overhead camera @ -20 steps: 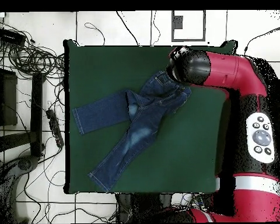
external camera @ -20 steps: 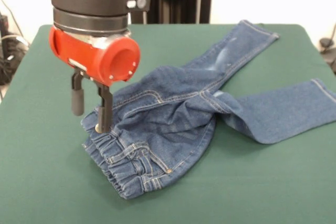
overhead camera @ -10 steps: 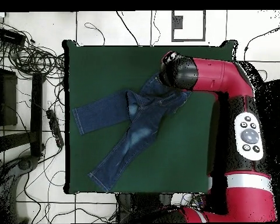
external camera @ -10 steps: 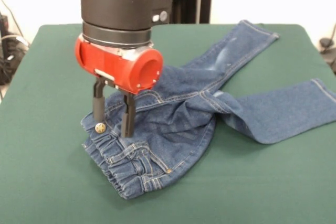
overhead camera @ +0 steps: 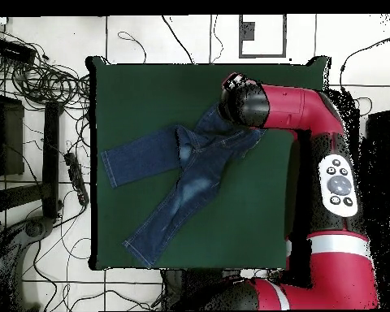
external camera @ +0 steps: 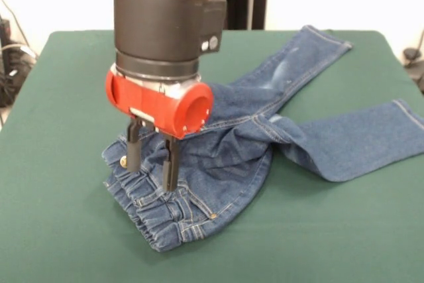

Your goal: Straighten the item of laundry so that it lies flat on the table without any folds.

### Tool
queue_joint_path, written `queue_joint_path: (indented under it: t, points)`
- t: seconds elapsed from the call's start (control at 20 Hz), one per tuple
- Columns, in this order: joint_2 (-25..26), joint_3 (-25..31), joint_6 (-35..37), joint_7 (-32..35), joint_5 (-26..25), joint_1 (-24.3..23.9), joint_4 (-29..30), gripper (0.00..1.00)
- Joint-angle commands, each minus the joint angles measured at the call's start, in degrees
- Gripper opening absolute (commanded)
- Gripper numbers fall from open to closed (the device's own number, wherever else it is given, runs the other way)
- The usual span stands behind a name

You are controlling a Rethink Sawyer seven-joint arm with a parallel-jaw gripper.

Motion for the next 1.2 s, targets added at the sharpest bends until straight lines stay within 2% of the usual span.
queue_joint_path:
  t: [0.05, 0.5, 1.2]
  points:
    - [8.20, 5.76, -3.93, -6.34, -2.32, 2.14, 4.60, 1.00]
    - [10.60, 4.09, -3.68, -5.17, -3.38, 3.81, 2.60, 1.00]
    - [13.25, 4.73, -4.77, -5.56, -3.91, 3.80, -0.19, 1.00]
